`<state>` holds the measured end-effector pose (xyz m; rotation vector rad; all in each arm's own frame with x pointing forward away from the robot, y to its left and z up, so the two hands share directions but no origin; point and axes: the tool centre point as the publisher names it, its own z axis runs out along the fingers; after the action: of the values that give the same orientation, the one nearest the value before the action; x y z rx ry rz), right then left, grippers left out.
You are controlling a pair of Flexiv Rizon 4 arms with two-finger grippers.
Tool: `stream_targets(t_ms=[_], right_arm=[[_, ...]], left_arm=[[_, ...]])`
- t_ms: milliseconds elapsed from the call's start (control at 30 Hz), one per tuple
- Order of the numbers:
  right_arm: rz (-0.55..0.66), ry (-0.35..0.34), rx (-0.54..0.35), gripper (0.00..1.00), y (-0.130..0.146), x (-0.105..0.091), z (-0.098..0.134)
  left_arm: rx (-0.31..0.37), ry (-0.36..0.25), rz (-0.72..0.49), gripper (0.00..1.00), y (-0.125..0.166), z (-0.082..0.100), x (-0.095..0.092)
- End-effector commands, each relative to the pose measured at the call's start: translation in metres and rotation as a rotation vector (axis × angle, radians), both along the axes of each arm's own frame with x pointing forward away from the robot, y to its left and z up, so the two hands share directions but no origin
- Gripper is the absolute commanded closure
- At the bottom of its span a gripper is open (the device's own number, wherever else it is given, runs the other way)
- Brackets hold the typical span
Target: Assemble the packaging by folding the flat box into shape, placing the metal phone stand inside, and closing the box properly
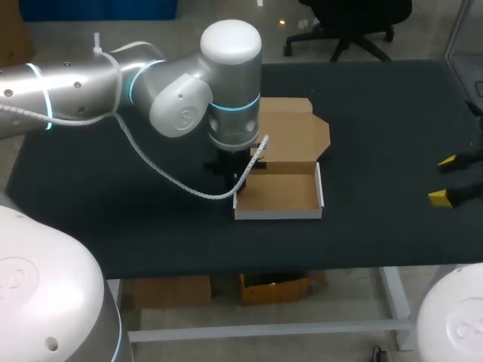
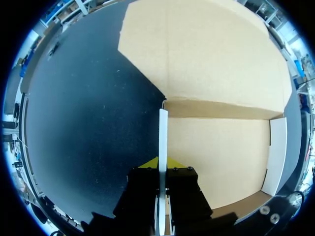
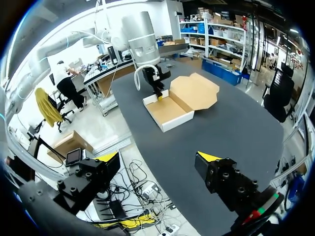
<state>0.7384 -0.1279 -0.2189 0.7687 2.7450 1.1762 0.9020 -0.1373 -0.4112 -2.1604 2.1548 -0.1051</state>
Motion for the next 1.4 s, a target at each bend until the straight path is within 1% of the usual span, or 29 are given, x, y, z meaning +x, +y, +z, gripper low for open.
stream_targets(t_ms=[33, 233, 267, 333, 367, 433, 667, 800, 1000, 1400], right_arm=[[0.104, 0.088, 0.065, 0.00, -0.031, -0.013, 0.034], [0.066, 0.093, 0.068, 0.00, -0.030, -0.012, 0.032], [0.049, 0.092, 0.050, 0.00, -0.029, -0.010, 0.030], [0.037, 0.098, 0.047, 0.00, -0.025, -0.009, 0.028], [0.025, 0.096, 0.027, 0.00, -0.023, -0.007, 0.027], [0.004, 0.093, 0.029, 0.00, -0.020, -0.005, 0.025], [-0.052, 0.039, 0.005, 0.00, -0.009, 0.000, 0.022], [-0.056, 0.030, 0.013, 0.00, -0.007, 0.000, 0.019], [-0.050, 0.031, 0.019, 0.00, -0.004, 0.000, 0.015], [-0.048, 0.028, 0.022, 0.00, -0.004, -0.001, 0.013]], left_arm=[[0.019, 0.001, -0.003, 1.00, -0.002, 0.002, 0.002], [0.024, 0.002, -0.002, 1.00, -0.001, 0.002, 0.002], [0.023, 0.002, -0.001, 1.00, -0.001, 0.002, 0.002], [0.023, 0.003, -0.001, 1.00, -0.001, 0.002, 0.002], [0.022, 0.004, -0.001, 1.00, -0.001, 0.002, 0.002], [0.021, 0.004, 0.000, 1.00, 0.000, 0.002, 0.002], [0.022, 0.005, 0.001, 1.00, 0.003, 0.003, 0.002], [0.028, 0.008, 0.003, 1.00, 0.005, 0.004, 0.003], [0.054, 0.010, 0.000, 1.00, 0.006, 0.004, 0.004], [0.147, -0.031, 0.016, 1.00, 0.006, 0.004, 0.004]])
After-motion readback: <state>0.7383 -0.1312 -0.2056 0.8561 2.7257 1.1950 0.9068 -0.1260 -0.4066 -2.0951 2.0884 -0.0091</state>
